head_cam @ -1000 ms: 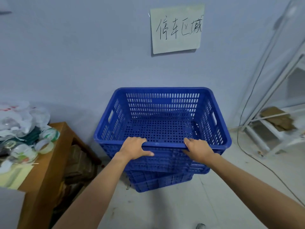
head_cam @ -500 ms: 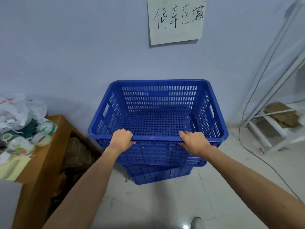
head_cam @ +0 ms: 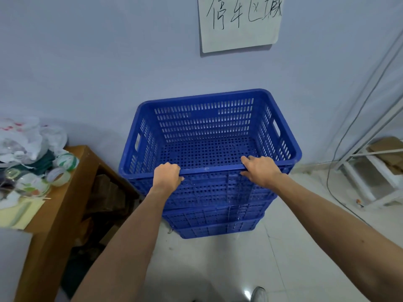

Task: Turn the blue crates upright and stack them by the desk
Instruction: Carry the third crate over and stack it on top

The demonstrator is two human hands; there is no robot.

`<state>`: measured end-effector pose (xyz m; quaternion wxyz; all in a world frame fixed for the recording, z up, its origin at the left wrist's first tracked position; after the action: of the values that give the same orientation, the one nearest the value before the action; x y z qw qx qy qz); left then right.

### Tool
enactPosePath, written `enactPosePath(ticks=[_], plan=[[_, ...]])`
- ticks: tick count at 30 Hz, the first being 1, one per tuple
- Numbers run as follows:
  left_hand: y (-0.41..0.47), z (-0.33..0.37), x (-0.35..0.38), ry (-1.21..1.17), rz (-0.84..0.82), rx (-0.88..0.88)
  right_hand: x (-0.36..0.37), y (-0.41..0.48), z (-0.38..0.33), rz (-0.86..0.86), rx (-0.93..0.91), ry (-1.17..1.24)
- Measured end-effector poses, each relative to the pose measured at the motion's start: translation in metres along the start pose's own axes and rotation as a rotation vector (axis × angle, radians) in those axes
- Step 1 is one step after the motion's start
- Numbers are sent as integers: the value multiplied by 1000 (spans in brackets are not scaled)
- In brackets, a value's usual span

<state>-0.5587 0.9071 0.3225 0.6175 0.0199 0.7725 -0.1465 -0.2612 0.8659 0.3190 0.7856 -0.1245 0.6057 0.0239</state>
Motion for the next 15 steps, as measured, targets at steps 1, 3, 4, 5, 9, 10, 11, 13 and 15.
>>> enactPosePath(ticks=[1,3,4,5,9,10,11,13,15], plan=[[3,3,1,9,10,12,2,3,4,-12,1,12],[6,8,3,22,28,25,7,7,10,-27,5,34],[8,9,3,28,33,33,9,9,13,-26,6,40],[10,9,3,36,33,45,9,9,13,-20,2,43],[14,10,3,53,4,55,10,10,14,5,-16,71],[13,10,1,54,-1,54,9,10,14,2,-16,79],[12,10,1,56,-5,53,9,9,13,-5,-17,88],[10,10,0,60,-7,52,11,8,13,-12,-19,106],[8,11,-3,52,-8,59,11,7,14,-17,-20,116]])
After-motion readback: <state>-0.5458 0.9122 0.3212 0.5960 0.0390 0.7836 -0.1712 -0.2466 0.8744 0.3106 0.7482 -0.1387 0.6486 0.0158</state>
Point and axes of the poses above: each hand's wrist, its own y-axis towards the middle knuckle, its own x-axis out of the palm, z = x × y, the point moved 2 cm from there along y, towards the middle knuckle, and after that the axes turned 5 degrees about -y, right-handed, at the moved point
